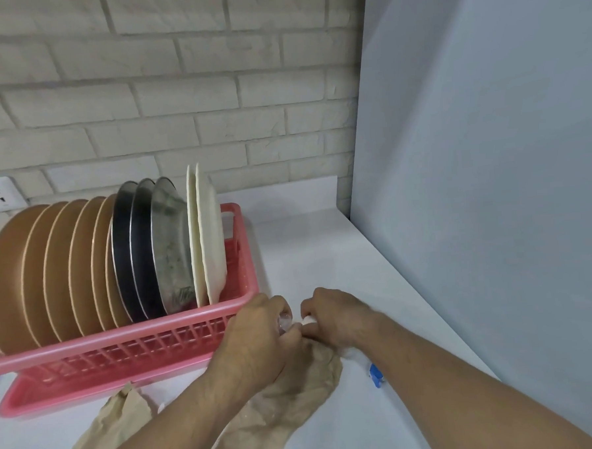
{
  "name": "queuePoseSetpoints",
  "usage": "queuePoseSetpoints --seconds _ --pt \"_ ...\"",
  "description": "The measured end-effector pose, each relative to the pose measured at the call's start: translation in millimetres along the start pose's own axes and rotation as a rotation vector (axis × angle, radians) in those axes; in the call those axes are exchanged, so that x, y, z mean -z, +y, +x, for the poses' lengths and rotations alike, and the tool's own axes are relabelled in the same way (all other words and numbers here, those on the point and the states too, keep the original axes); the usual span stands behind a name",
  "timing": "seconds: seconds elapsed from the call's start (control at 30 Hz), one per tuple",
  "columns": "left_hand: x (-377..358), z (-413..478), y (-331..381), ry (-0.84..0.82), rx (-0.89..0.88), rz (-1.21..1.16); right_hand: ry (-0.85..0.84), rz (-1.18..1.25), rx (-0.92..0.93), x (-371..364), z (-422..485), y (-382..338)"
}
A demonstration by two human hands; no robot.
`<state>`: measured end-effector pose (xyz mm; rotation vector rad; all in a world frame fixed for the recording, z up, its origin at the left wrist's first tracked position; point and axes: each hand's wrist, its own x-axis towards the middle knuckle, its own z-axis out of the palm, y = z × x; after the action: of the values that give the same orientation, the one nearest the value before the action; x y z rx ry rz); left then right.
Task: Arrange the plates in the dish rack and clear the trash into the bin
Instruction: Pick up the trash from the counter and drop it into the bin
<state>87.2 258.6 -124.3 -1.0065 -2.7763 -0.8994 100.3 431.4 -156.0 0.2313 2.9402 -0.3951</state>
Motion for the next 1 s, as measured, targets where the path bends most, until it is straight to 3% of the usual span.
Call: queuePoseSetpoints --seconds 0.17,0.33,0.57,0.8,1.0 --pt "5.7 -11.1 -6.4 -0.043 -0.074 -0.038 0.119 0.08 -0.044 6.5 -4.2 -3.8" --pt "22.6 -15.3 -3.8 -0.036 0.022 -0.159 0.302 0.168 -0.04 19.7 -22.2 -17.1" --pt "52.9 -53.2 10.0 -0.105 -0.035 -0.331 0.37 0.452 -0.113 12.2 -79.6 -50.2" --pt "61.0 -129.8 -0.8 -0.068 -0.126 -0.351 0.452 0.56 -0.144 -39.0 -176.1 -107.2" --pt "39.0 -213.9 -24.7 -0.181 -0.178 -0.443 0.454 0.697 -0.287 -105.1 -248.7 -137.2"
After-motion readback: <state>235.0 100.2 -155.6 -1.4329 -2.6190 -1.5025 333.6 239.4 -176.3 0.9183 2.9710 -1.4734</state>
